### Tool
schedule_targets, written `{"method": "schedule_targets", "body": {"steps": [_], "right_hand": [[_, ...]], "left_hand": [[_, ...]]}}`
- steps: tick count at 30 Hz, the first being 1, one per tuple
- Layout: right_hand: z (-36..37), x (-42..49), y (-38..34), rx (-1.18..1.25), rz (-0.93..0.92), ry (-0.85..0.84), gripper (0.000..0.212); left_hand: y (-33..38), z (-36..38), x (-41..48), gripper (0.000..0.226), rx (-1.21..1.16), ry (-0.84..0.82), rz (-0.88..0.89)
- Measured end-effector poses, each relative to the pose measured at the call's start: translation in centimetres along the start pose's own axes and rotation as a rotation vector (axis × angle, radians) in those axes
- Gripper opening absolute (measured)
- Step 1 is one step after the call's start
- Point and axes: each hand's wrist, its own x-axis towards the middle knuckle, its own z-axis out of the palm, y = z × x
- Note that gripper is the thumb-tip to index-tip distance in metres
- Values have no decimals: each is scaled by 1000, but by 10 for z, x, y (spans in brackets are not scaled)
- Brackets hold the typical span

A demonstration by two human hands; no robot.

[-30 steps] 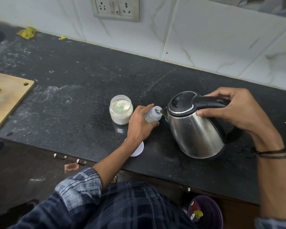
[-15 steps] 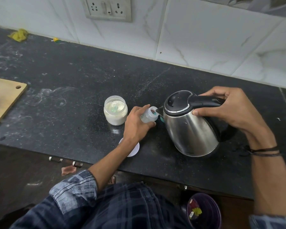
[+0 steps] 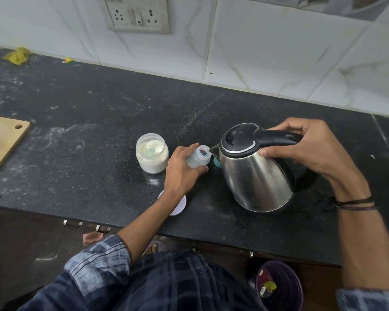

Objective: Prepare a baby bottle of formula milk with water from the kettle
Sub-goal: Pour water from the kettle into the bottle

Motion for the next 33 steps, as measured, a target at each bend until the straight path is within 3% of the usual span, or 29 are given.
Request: {"method": "schedule_targets", "body": {"steps": [14, 27, 33], "right_hand": [[-12, -13, 16, 86, 28, 78, 59], [-5, -5, 7, 51, 5, 27, 44], [-2, 1, 1, 27, -3, 6, 47]], "left_hand": [[4, 4, -2, 71, -13, -27, 2], [7, 5, -1, 68, -10, 51, 69], [6, 1, 1, 66, 30, 89, 110]]}}
